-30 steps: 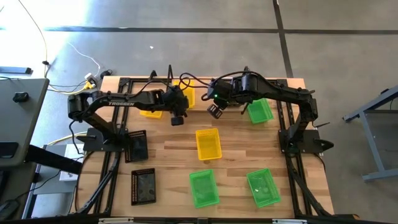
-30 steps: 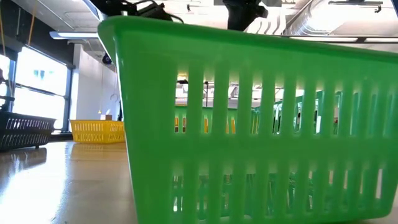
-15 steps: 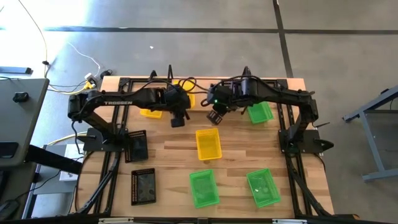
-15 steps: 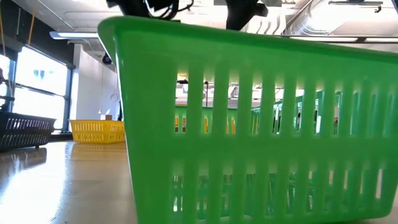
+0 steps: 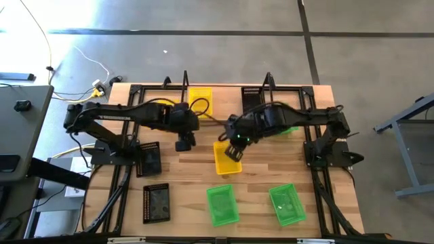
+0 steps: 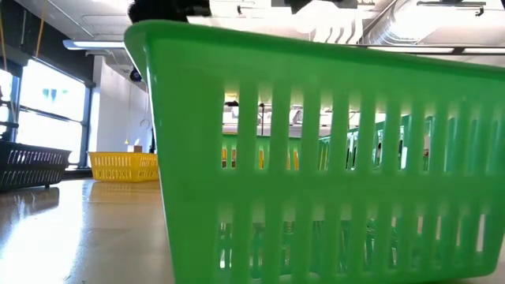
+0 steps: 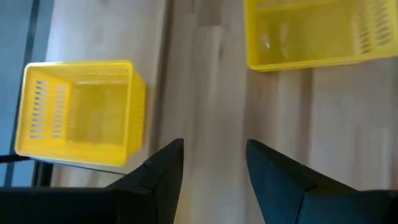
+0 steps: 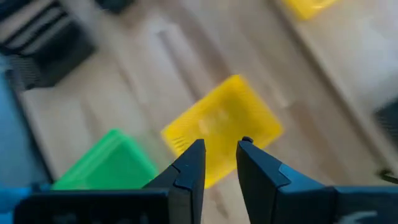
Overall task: Stack baskets on shelf by color
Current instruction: Put the bottom left green bin on the shelf
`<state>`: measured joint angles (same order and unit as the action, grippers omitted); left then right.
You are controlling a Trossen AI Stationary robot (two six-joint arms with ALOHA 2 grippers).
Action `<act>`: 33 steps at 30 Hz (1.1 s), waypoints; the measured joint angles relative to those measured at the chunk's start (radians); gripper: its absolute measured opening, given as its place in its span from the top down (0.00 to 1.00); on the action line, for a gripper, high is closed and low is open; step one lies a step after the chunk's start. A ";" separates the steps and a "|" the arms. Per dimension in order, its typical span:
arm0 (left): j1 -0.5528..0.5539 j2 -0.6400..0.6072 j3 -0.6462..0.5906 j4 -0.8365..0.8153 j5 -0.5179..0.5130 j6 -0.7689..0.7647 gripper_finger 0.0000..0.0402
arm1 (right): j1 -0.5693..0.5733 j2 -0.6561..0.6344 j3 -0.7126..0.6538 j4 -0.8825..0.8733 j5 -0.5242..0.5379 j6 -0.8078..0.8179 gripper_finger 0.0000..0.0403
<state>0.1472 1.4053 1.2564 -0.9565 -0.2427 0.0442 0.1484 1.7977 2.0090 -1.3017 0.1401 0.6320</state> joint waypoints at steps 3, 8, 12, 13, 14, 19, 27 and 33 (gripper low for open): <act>-0.042 -0.034 0.000 -0.047 0.002 -0.055 0.59 | 0.049 0.000 0.000 0.049 -0.025 -0.001 0.81; -0.112 -0.083 0.000 -0.175 0.051 -0.203 0.59 | 0.121 0.000 0.000 0.115 -0.041 -0.003 0.81; -0.181 -0.118 0.000 -0.241 0.089 -0.318 0.59 | 0.172 0.000 0.000 0.143 -0.026 -0.014 0.80; -0.200 -0.125 0.000 -0.248 0.095 -0.346 0.59 | 0.185 0.000 0.000 0.153 -0.026 -0.021 0.80; -0.219 -0.133 0.000 -0.259 0.106 -0.375 0.59 | 0.196 0.000 0.000 0.168 -0.025 -0.027 0.79; -0.321 -0.160 0.000 -0.261 0.131 -0.524 0.59 | 0.251 0.000 0.000 0.243 -0.018 -0.053 0.70; -0.450 -0.161 0.000 -0.260 0.127 -0.726 0.59 | 0.327 0.015 0.000 0.278 -0.009 -0.057 0.60; -0.517 -0.161 0.000 -0.259 0.120 -0.860 0.59 | 0.401 0.076 0.000 0.277 -0.009 -0.099 0.60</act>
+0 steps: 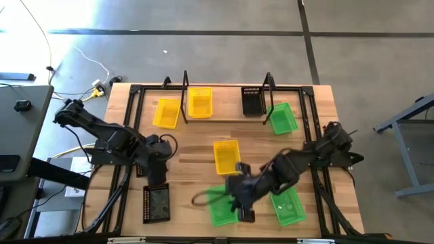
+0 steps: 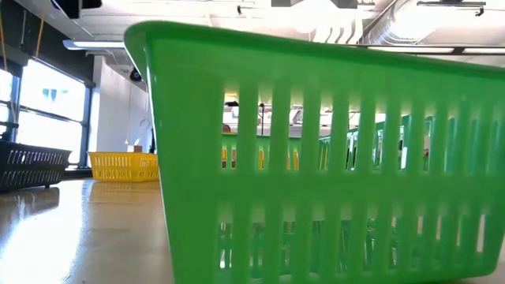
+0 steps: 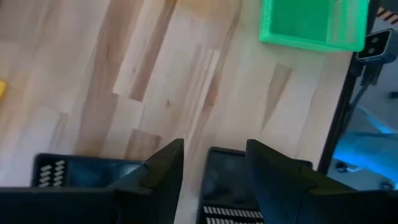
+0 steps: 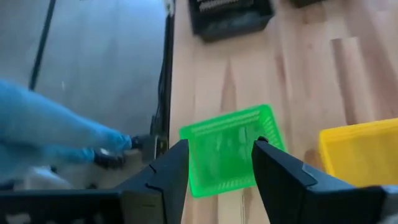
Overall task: Stack baskets on shelf by color
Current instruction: Put the bottom left green bin on the shelf
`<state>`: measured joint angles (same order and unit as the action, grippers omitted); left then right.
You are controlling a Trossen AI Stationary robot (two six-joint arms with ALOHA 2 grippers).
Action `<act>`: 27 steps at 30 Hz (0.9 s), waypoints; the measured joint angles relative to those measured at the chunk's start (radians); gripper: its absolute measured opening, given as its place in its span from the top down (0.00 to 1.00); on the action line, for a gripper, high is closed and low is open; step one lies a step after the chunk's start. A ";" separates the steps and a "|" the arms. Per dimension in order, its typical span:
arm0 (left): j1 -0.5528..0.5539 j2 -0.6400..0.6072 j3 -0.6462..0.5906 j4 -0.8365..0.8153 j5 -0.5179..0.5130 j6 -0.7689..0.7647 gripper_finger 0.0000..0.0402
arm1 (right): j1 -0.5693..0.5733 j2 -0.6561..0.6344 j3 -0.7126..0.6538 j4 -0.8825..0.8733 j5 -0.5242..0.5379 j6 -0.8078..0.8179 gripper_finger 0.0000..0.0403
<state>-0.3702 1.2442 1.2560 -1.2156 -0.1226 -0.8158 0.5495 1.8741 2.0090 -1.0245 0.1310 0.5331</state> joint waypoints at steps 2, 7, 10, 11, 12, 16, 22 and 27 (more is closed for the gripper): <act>-0.024 0.000 0.000 0.000 -0.014 -0.032 0.59 | 0.021 0.025 0.000 0.003 0.000 -0.015 0.60; -0.073 0.000 0.000 0.000 -0.049 -0.093 0.59 | 0.062 0.085 0.000 0.006 -0.003 -0.023 0.60; -0.095 0.000 0.000 0.000 -0.072 -0.120 0.59 | 0.085 0.119 0.000 0.022 -0.005 -0.049 0.60; -0.103 0.000 0.000 0.000 -0.080 -0.122 0.59 | 0.092 0.132 0.000 0.031 -0.005 -0.063 0.60; -0.109 0.000 0.000 0.000 -0.088 -0.124 0.59 | 0.099 0.143 0.000 0.041 -0.005 -0.071 0.60; -0.131 0.001 0.000 0.000 -0.098 -0.124 0.59 | 0.121 0.176 0.000 0.075 -0.006 -0.109 0.60; -0.146 0.001 0.000 0.001 -0.101 -0.150 0.59 | 0.136 0.215 0.000 0.082 -0.008 -0.123 0.60; -0.155 0.001 0.000 0.001 -0.120 -0.167 0.59 | 0.143 0.256 0.000 0.087 -0.009 -0.173 0.60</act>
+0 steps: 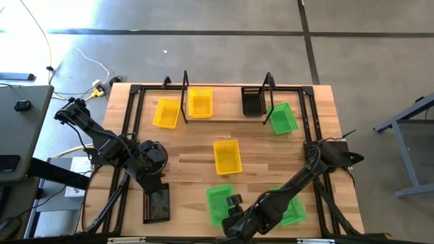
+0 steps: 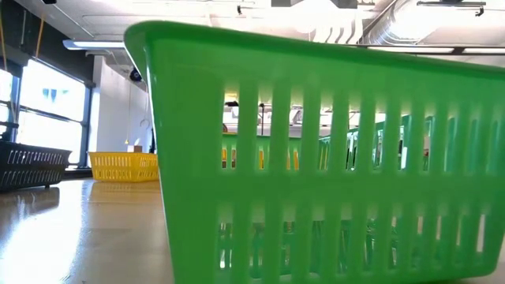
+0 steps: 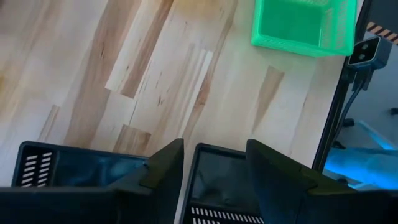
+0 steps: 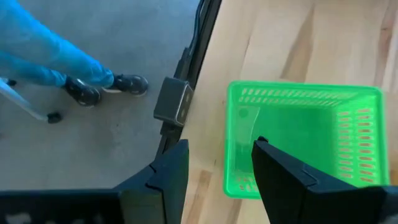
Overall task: Stack baskets on shelf by color
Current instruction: Put the bottom left green bin on the shelf
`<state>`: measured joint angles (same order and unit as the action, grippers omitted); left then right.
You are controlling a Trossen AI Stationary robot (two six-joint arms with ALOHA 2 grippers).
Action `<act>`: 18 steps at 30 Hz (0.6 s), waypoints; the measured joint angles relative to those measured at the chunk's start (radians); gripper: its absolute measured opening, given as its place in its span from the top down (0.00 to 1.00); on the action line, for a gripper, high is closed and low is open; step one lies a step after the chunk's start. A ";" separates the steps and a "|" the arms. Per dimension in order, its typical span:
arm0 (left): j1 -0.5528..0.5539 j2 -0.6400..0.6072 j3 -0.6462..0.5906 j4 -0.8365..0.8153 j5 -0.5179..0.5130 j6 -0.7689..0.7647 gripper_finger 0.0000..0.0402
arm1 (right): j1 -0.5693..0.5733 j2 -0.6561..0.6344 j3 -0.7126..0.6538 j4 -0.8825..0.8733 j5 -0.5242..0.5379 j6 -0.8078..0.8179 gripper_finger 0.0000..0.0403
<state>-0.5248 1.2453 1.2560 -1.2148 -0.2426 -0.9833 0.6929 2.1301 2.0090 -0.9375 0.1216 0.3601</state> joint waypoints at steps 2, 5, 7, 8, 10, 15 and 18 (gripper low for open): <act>-0.002 0.000 0.000 0.000 -0.007 -0.002 0.59 | 0.000 0.015 0.000 0.002 -0.002 -0.004 0.60; -0.002 0.000 0.000 0.000 -0.008 -0.002 0.59 | 0.000 0.039 0.000 0.002 -0.008 -0.006 0.60; -0.002 0.000 0.000 0.000 -0.008 -0.002 0.59 | 0.002 0.055 0.000 0.003 -0.009 -0.011 0.60; -0.002 0.000 0.000 0.000 -0.008 -0.002 0.59 | 0.002 0.063 0.000 0.003 -0.009 -0.016 0.60; -0.002 0.000 0.000 0.000 -0.008 -0.002 0.59 | 0.002 0.080 0.000 0.004 -0.009 -0.024 0.60; -0.002 0.000 0.000 0.000 -0.008 -0.002 0.59 | 0.001 0.122 0.000 -0.001 0.018 -0.022 0.60; -0.002 0.000 0.000 0.000 -0.008 -0.002 0.59 | 0.000 0.145 0.000 -0.003 0.034 -0.025 0.60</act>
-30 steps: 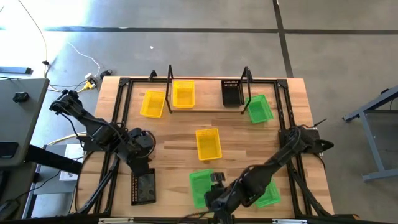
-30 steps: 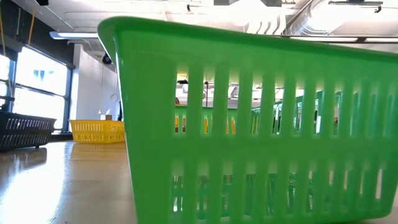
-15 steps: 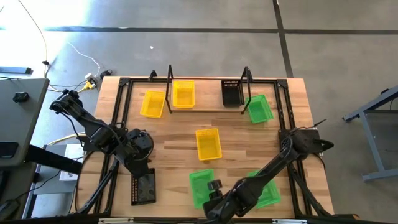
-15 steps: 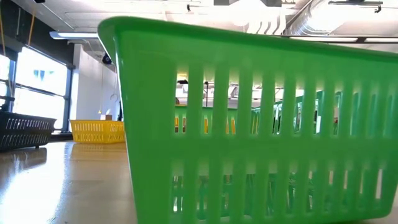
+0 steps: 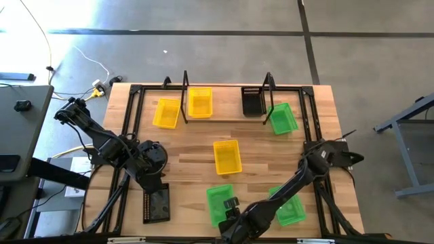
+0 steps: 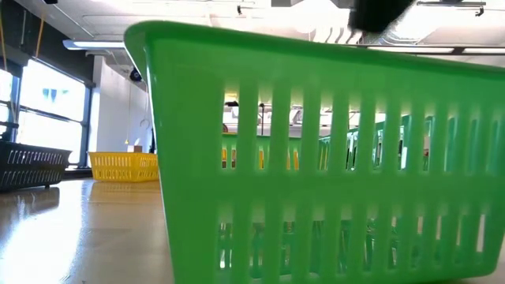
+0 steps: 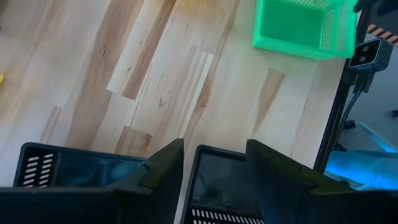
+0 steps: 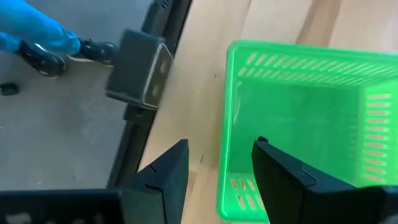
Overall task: Stack baskets on shelf by color
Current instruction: Put the bottom left green bin on the shelf
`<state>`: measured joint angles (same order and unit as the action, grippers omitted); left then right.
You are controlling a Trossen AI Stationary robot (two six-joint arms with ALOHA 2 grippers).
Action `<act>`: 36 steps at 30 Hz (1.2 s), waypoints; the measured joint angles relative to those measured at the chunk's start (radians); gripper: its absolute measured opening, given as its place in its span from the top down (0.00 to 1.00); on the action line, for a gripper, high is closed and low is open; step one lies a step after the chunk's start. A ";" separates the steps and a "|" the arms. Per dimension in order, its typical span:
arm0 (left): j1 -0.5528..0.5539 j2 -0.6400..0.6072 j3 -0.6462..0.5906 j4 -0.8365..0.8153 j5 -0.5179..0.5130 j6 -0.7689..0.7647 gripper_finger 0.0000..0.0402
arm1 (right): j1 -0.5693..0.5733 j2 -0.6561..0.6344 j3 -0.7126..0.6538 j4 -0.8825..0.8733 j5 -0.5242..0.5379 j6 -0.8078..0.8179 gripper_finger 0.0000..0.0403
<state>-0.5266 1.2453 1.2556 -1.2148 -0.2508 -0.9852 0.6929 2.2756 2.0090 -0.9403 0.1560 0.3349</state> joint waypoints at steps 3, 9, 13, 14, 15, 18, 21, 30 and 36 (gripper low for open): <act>0.000 0.000 0.000 0.000 0.000 0.000 0.59 | -0.002 0.027 0.000 0.001 -0.003 0.004 0.60; 0.000 0.000 0.000 0.000 0.000 0.000 0.59 | -0.002 0.073 0.000 -0.005 -0.007 0.023 0.61; 0.000 0.000 0.000 0.000 0.000 0.000 0.59 | -0.003 0.075 0.000 -0.007 -0.009 0.047 0.70; 0.000 0.000 0.000 0.000 -0.001 0.000 0.59 | -0.004 0.075 0.000 -0.009 -0.010 0.049 0.73; 0.000 0.000 0.000 0.000 -0.004 0.000 0.59 | -0.005 0.075 0.000 -0.011 -0.013 0.049 0.77; 0.000 0.000 0.000 0.000 -0.012 0.000 0.59 | -0.010 0.075 0.000 -0.013 -0.047 0.049 0.90; 0.000 0.000 0.000 0.000 -0.021 0.000 0.59 | -0.012 0.075 0.000 -0.014 -0.073 0.028 0.98; 0.000 0.000 0.000 0.000 -0.026 0.039 0.59 | -0.013 0.044 0.000 -0.023 -0.106 0.015 0.99; 0.000 0.000 0.000 -0.001 -0.026 0.073 0.59 | -0.029 -0.014 0.000 -0.021 -0.116 0.049 1.00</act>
<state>-0.5262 1.2457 1.2556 -1.2155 -0.2768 -0.9126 0.6643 2.2614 2.0090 -0.9609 0.0404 0.3842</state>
